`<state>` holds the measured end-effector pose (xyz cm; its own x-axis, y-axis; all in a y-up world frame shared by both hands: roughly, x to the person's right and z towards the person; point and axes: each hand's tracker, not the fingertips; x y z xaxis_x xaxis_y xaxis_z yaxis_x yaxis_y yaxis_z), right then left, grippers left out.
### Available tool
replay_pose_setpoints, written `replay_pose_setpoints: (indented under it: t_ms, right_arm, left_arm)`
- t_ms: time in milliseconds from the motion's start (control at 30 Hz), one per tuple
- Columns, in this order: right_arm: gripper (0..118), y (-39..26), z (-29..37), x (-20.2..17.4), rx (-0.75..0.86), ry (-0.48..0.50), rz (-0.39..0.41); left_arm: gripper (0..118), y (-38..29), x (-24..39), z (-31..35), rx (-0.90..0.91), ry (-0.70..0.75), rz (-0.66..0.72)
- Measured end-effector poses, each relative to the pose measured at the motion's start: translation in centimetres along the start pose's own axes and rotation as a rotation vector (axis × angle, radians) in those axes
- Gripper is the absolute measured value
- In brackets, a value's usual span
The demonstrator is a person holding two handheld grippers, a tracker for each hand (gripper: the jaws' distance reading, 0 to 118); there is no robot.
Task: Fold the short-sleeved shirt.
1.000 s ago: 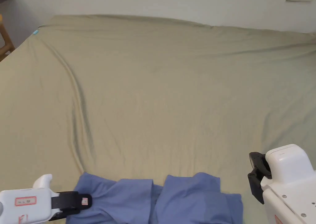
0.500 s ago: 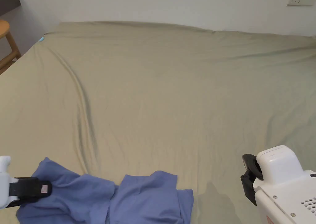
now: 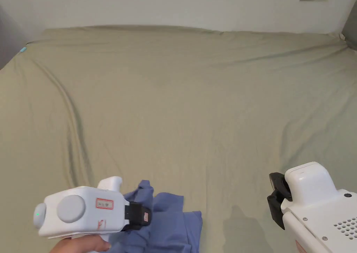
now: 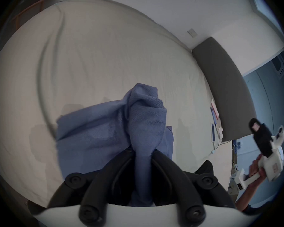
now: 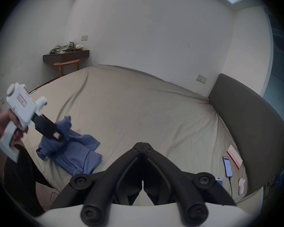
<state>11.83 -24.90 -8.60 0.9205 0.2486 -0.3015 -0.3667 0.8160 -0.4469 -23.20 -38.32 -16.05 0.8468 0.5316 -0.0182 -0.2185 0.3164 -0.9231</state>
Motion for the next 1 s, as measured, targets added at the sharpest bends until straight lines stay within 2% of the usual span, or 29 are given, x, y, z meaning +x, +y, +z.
replay_pose_setpoints:
  t_ms: [233, 300, 333, 367, 400, 433, 467, 500, 600, 667, 767, 800, 867, 900, 1000]
  right_arm:
    - [0, -1.0, -0.5, 1.1, -0.024, -0.017, -0.028]
    - [0, -1.2, -0.7, 1.2, -0.034, -0.019, -0.027]
    - [0, -1.3, -0.8, 1.2, -0.038, -0.02, -0.026]
    - [0, -1.4, -0.9, 1.2, -0.043, -0.022, -0.025]
    - [0, -1.4, -1.0, 1.2, -0.047, -0.023, -0.024]
    - [0, -1.4, -1.0, 1.2, -0.049, -0.023, -0.025]
    - [0, -1.4, -1.0, 1.2, -0.05, -0.021, -0.026]
    - [0, -1.3, -1.0, 1.2, -0.049, -0.019, -0.027]
    - [0, -0.9, -0.6, 1.0, -0.038, -0.017, -0.022]
    - [0, -0.6, -0.4, 1.0, -0.029, -0.017, -0.02]
    - [0, -0.4, -0.2, 0.9, -0.021, -0.018, -0.016]
    - [0, -0.3, -0.2, 0.9, -0.019, -0.018, -0.015]
    - [0, -0.4, -0.1, 0.8, -0.018, -0.017, -0.013]
    - [0, -0.4, -0.1, 0.7, -0.02, -0.016, -0.013]
    - [0, -0.6, 0.0, 0.5, -0.025, -0.014, -0.009]
  left_arm:
    - [8, -1.6, 2.3, -6.3, -0.061, 0.054, 0.017]
    - [13, -1.9, 2.7, -6.9, -0.057, 0.075, 0.0]
    - [22, -2.2, 2.9, -7.1, -0.052, 0.072, -0.003]
    - [37, -2.3, 3.1, -7.1, -0.042, 0.053, -0.005]
    - [58, -2.3, 3.4, -7.0, -0.035, -0.004, -0.011]
    - [90, -2.3, 3.7, -6.8, -0.043, -0.054, -0.029]
    - [105, -2.3, 4.3, -6.6, -0.058, -0.139, -0.053]
    - [110, -2.3, 4.6, -6.1, -0.072, -0.21, -0.064]
    - [110, -2.1, 4.5, -3.6, 0.022, -0.295, -0.029]
    - [106, -1.8, 3.5, -1.8, 0.105, -0.255, -0.024]
    - [81, -1.6, 2.3, -0.3, 0.161, -0.08, -0.079]
    - [81, -1.7, 1.9, -0.1, 0.187, -0.007, -0.128]
    - [19, -2.2, 1.8, -0.6, 0.214, 0.145, -0.215]
    - [2, -2.6, 1.8, -1.2, 0.239, 0.203, -0.258]
    - [0, -3.4, 2.0, -3.9, 0.225, 0.319, -0.351]
